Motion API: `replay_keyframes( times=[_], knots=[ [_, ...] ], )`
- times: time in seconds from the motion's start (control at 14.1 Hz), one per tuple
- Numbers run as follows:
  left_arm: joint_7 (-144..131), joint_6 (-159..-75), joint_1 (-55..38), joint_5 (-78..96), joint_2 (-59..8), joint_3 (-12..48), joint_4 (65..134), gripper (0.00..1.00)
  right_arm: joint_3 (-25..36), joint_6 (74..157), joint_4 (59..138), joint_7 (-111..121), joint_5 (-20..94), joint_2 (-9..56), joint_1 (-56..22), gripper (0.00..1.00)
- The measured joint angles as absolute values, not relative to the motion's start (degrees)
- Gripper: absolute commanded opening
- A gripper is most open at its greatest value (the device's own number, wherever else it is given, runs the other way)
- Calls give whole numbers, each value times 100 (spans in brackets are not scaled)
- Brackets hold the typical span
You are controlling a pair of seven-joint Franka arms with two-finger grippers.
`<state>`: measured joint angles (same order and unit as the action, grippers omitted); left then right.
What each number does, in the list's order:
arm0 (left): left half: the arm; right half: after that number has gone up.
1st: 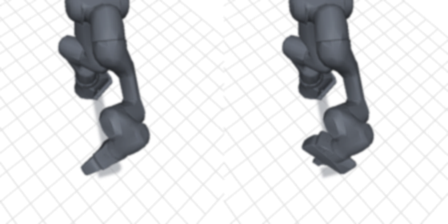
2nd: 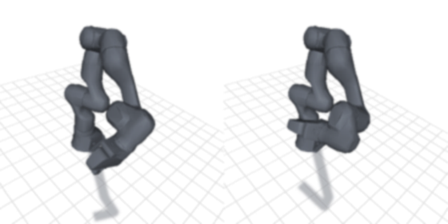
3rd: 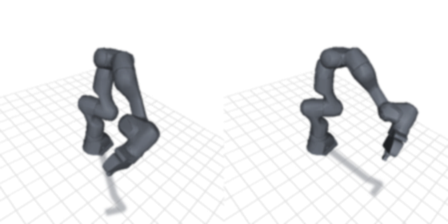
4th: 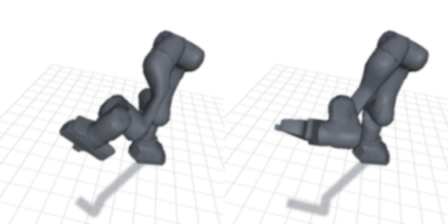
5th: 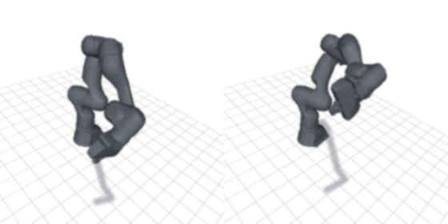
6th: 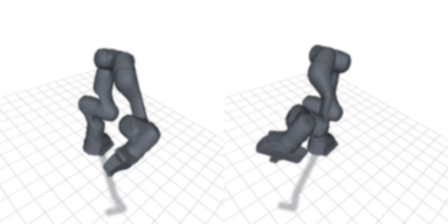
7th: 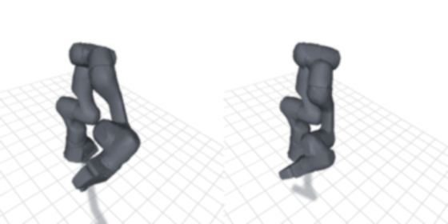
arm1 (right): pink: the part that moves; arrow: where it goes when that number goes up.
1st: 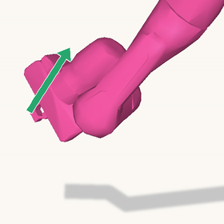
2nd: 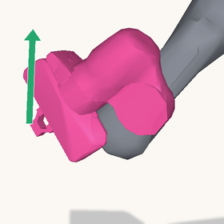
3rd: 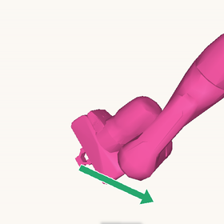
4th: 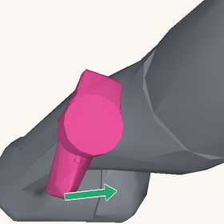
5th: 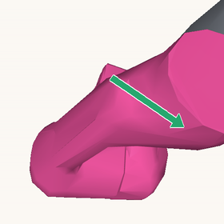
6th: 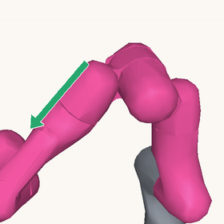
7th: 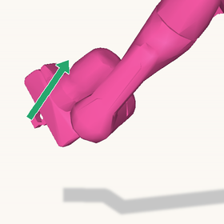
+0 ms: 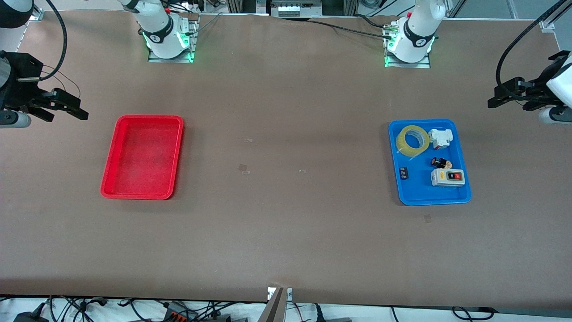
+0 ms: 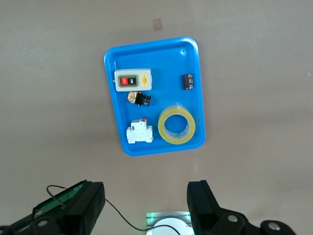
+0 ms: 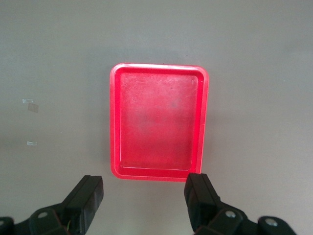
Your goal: Place and move tape with both arms
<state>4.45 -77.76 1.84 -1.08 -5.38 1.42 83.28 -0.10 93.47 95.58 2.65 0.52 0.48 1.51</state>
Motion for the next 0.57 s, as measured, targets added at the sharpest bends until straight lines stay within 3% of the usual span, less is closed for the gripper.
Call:
replay_keyframes(
  times=[0.21,0.57],
  knots=[
    [446,-8312,184,-108,-581,150,8934,100,-14,9343,9557,265,-39,48,151,100],
    [446,-10163,183,4,-669,167,10705,100,-24,9181,9557,269,-51,32,151,100]
  ],
)
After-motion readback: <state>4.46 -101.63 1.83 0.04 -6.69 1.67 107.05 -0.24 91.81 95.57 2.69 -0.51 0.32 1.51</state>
